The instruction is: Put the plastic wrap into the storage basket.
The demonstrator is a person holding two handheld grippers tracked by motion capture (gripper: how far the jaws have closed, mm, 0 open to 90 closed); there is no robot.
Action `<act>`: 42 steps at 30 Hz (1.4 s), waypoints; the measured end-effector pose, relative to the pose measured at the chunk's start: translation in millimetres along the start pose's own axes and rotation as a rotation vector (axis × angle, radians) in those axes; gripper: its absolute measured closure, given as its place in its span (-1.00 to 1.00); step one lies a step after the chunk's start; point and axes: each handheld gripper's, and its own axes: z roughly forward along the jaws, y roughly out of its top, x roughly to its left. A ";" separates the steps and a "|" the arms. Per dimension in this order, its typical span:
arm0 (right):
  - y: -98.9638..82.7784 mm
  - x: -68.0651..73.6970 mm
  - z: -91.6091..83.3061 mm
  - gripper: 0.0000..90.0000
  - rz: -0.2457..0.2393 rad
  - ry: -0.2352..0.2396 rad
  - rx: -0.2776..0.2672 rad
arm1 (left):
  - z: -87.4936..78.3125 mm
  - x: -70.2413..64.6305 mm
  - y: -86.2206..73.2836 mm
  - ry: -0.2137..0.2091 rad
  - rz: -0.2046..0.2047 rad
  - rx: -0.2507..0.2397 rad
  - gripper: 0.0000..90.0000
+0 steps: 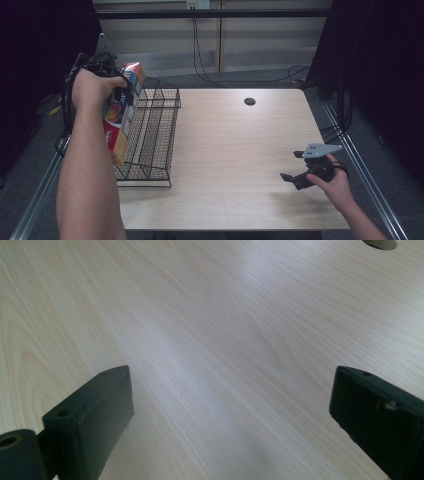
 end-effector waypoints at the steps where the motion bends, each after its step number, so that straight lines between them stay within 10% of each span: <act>1: 0.0 0.0 0.0 -0.92 0.001 -0.002 0.001 | -0.7 1.0 -0.2 0.002 -0.010 0.003 -0.02; 42: 0.1 0.2 0.2 -0.92 0.000 -0.006 -0.008 | 35.4 33.6 -0.5 0.031 -0.059 0.039 -0.03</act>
